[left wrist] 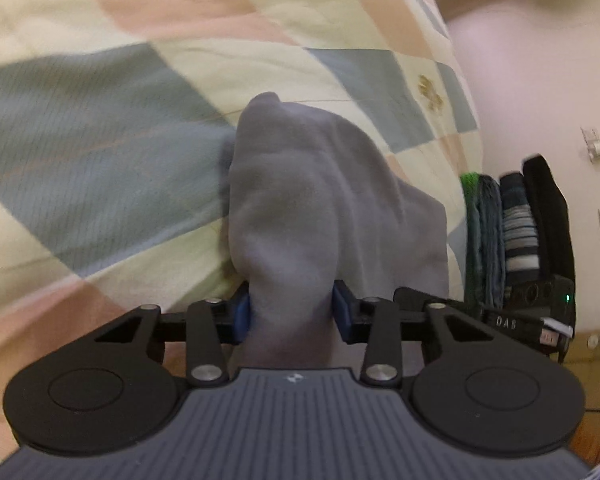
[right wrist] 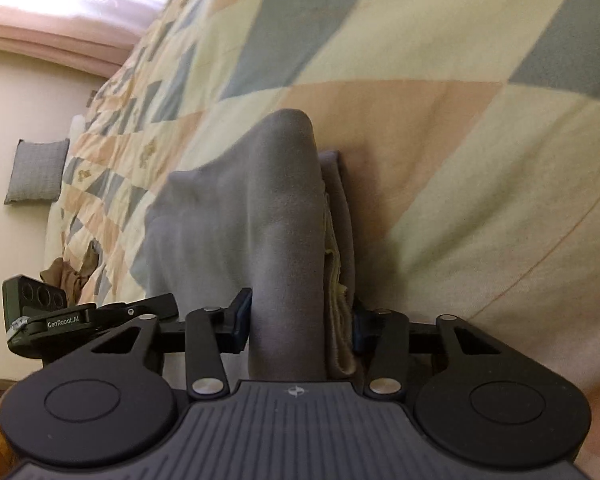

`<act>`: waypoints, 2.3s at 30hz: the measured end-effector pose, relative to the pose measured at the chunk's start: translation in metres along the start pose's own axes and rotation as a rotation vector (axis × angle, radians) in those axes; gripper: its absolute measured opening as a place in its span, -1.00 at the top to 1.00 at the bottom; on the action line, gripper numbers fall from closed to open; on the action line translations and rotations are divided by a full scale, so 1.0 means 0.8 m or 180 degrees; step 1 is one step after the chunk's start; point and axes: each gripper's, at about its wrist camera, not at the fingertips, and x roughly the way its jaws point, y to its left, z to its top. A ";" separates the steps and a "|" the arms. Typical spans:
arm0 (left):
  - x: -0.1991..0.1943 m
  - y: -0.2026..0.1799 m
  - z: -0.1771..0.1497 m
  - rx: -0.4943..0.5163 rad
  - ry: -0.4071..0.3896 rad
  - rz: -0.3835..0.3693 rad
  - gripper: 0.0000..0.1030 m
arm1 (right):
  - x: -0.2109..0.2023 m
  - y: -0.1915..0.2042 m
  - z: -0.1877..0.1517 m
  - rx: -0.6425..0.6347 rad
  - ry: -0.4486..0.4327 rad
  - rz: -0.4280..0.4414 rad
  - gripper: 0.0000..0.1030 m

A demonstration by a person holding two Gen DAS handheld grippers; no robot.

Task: Fold clothes
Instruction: 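Grasp the grey sweatpants bundle with the left tool while the right tool grasps beside it, then lift the grey bundle with both tools and carry it onto the clothes stack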

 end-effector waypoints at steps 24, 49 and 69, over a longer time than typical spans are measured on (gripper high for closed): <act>-0.045 -0.424 0.139 0.2599 -0.0033 -0.0789 0.48 | -0.264 0.086 -0.103 0.1077 -0.2652 0.0435 0.28; 0.245 -0.659 0.118 0.3999 0.0827 -0.0975 0.34 | -0.376 -0.036 -0.115 0.2016 -0.3954 -0.0977 0.01; 0.171 -0.531 0.084 0.2762 0.0043 -0.0872 0.49 | -0.332 0.029 -0.093 -0.0889 -0.3135 -0.2788 -0.19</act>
